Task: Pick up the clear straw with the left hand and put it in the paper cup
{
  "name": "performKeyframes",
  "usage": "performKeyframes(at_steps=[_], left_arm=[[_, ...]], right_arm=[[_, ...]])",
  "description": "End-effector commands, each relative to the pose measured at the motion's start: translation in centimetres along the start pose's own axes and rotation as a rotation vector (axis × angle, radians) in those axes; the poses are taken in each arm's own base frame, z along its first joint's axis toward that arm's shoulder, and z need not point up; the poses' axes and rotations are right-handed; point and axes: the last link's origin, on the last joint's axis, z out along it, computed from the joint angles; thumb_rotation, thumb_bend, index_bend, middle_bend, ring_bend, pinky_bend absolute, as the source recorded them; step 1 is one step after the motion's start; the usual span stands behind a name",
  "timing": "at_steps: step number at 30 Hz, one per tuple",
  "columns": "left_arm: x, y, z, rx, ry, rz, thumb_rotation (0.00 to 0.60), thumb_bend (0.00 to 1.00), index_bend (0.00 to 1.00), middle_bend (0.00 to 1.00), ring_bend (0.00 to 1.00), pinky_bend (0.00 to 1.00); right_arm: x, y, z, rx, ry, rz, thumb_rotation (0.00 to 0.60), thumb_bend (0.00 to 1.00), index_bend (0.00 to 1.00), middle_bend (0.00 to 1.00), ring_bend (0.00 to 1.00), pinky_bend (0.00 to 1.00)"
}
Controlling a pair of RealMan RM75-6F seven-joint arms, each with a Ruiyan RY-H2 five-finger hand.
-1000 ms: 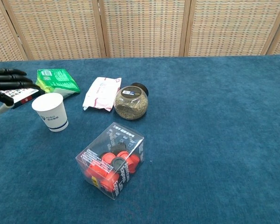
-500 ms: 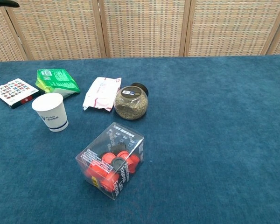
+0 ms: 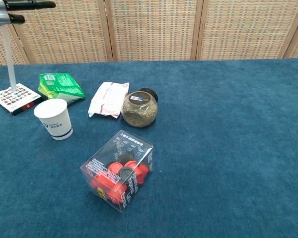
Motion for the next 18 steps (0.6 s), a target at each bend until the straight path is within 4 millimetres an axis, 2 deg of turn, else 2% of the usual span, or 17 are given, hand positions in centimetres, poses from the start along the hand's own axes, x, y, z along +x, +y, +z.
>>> performKeyframes(at_steps=[1,6,18], left_arm=[[3.7,2.5,4.1,0.021,-0.023,0.043,0.6,0.39,0.6,0.0,0.0,0.0],[4.8,3.7,5.4,0.02,-0.03,0.016,0.6,0.39,0.6,0.0,0.0,0.0],[5.2,4.9,6.7,0.008,-0.034,0.029,0.6,0.39,0.6,0.0,0.0,0.0]], right_arm=[[0.0,0.2,-0.1,-0.002,-0.004,0.003,0.6,0.0,0.0,0.0,0.0,0.0],[0.1,0.4,-0.1,-0.007,-0.003,0.01,0.6,0.0,0.0,0.0,0.0,0.0],[0.0,0.3,-0.1,-0.003,-0.012,0.013,0.6,0.0,0.0,0.0,0.0,0.0]])
